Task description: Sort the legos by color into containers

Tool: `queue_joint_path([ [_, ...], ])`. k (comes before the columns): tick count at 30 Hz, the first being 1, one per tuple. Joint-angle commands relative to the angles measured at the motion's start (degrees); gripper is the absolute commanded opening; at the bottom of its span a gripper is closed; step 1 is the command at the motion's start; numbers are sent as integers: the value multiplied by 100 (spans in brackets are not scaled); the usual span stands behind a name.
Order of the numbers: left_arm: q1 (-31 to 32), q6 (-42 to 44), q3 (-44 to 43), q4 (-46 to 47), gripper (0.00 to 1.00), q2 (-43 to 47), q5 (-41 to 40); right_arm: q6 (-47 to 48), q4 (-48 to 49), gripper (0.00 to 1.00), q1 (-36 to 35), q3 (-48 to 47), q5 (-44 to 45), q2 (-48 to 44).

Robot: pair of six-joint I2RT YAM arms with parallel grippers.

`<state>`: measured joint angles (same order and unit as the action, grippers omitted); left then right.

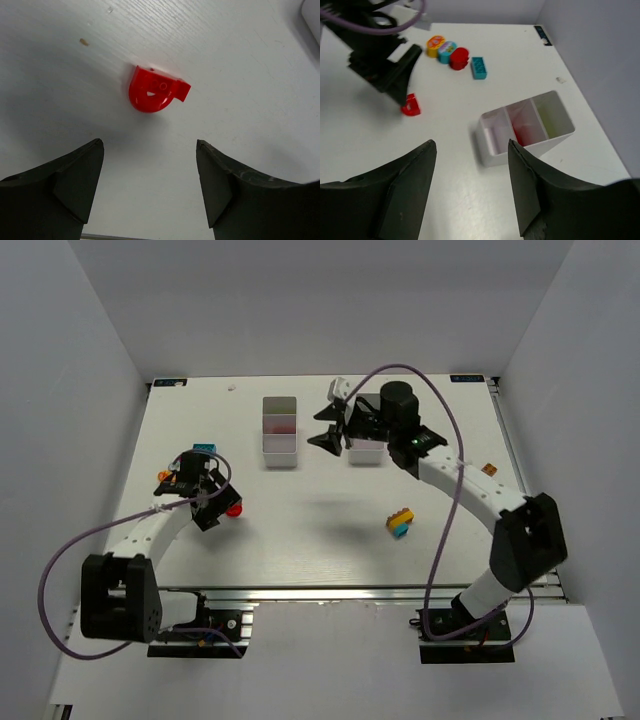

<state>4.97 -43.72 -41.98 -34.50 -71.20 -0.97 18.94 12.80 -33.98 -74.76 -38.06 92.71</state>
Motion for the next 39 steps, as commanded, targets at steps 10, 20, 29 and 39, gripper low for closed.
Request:
queue_joint_path([
  [10, -31, 637, -628, 814, 85, -1476, 308, -66, -682, 66, 58, 1561, -35, -1140],
  [20, -23, 953, -1067, 321, 79, -1977, -201, -92, -700, 66, 58, 1789, 18, -1325],
  [29, 12, 1322, -1251, 5, 75, -2284, -175, -180, -559, 67, 58, 1834, 36, -1317],
  [39, 92, 1498, -1357, -65, 70, -2495, -167, -180, -515, 67, 84, 1913, 80, -1352],
])
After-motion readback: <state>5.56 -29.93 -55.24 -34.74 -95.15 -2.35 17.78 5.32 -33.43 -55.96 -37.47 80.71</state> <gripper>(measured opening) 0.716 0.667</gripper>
